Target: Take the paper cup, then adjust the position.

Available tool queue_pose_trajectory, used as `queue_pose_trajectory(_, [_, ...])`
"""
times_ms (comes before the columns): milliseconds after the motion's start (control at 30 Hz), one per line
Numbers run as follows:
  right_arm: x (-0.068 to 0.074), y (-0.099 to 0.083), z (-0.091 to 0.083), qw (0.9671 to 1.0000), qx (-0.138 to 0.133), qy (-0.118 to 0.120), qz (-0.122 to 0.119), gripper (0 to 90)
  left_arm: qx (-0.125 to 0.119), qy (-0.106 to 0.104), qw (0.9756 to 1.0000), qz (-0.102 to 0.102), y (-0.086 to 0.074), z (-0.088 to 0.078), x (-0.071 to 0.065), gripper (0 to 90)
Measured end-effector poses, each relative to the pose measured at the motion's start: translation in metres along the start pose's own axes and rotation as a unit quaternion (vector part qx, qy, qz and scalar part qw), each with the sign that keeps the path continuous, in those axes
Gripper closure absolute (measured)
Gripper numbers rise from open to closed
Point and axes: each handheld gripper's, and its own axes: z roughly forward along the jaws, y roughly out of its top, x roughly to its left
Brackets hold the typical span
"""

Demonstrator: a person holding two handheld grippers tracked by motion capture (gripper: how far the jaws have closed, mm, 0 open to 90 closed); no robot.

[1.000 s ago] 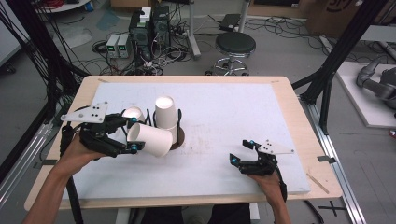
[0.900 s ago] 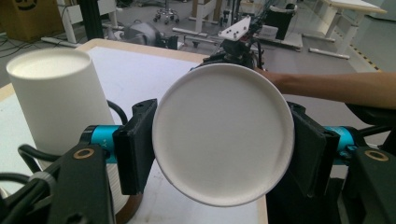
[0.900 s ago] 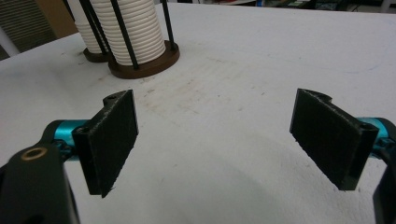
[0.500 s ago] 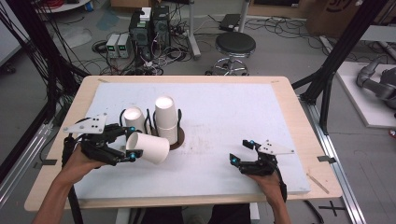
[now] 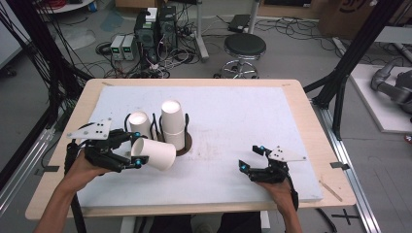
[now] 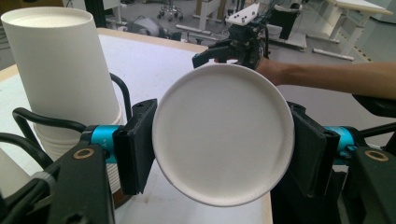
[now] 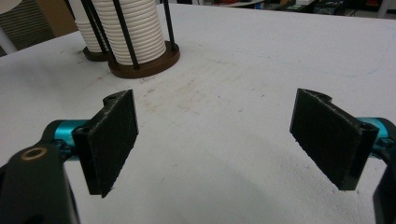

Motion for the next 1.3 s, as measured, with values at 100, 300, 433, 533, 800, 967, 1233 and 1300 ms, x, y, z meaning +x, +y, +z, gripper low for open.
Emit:
queue_pose_trajectory(100, [0.000,0.000,0.000,1.0000,0.002,-0.002,0.007,15.6,-0.001,-0.001,1.0000,0.002,0.000,0.000,0.000,32.9])
queue_pose_trajectory(300, [0.001,0.000,0.000,1.0000,-0.003,0.004,-0.005,15.7,-0.001,-0.004,1.0000,0.002,0.000,0.001,0.001,32.9])
queue_pose_trajectory(433, [0.000,0.000,-0.001,0.9998,-0.001,0.018,-0.007,15.7,-0.004,-0.010,0.9999,0.002,0.000,0.003,0.002,33.0])
queue_pose_trajectory(533, [-0.001,0.003,0.000,0.9991,-0.001,0.039,-0.013,15.7,-0.006,-0.012,0.9999,0.003,0.000,0.005,0.002,33.0])
queue_pose_trajectory(800, [0.008,0.032,-0.004,0.9944,-0.024,0.096,-0.037,15.6,-0.018,-0.029,0.9994,0.000,-0.001,0.017,0.007,33.0])
queue_pose_trajectory(967, [0.018,0.052,0.000,0.9871,-0.016,0.151,-0.051,15.7,-0.024,-0.033,0.9992,0.003,-0.001,0.023,0.007,33.2])
queue_pose_trajectory(1233, [0.035,0.083,0.008,0.9734,-0.027,0.211,-0.085,15.7,-0.039,-0.039,0.9984,0.006,0.001,0.036,0.004,33.2])
queue_pose_trajectory(1300, [0.038,0.088,0.010,0.9711,-0.031,0.219,-0.090,15.7,-0.047,-0.043,0.9980,0.006,0.001,0.039,0.003,33.2])
